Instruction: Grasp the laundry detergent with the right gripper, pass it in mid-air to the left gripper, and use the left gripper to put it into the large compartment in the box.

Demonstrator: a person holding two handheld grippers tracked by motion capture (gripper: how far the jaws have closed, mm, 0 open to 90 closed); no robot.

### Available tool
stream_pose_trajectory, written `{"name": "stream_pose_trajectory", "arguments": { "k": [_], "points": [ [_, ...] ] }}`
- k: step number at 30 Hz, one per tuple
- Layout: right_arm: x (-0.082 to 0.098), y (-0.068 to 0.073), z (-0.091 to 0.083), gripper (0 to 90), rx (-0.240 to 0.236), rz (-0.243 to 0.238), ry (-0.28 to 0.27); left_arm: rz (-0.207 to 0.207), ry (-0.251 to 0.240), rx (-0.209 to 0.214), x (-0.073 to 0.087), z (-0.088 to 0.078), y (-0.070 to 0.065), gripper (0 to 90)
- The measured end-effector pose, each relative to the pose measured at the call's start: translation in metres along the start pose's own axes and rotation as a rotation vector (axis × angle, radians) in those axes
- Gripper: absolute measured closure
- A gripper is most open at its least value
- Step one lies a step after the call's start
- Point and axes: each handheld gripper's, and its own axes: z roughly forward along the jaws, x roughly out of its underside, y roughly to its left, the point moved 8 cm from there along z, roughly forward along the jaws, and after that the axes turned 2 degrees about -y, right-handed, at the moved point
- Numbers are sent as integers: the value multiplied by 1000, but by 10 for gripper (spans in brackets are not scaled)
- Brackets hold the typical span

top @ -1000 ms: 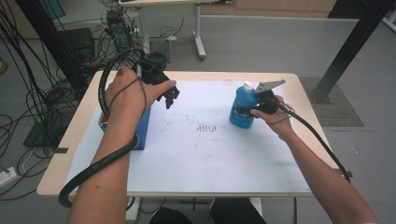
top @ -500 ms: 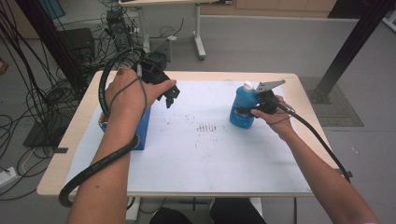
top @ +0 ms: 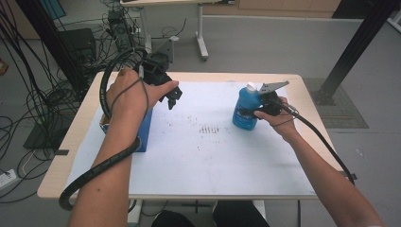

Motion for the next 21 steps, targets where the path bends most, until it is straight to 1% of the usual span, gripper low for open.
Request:
{"name": "stream_pose_trajectory", "arguments": {
  "k": [8,21],
  "points": [
    [0,0,0,439,-2,0,0,1,-5,-3,-1,-2,0,43],
    [0,0,0,441,-4,2,-2,2,-3,-3,-1,0,0,44]
  ]
}}
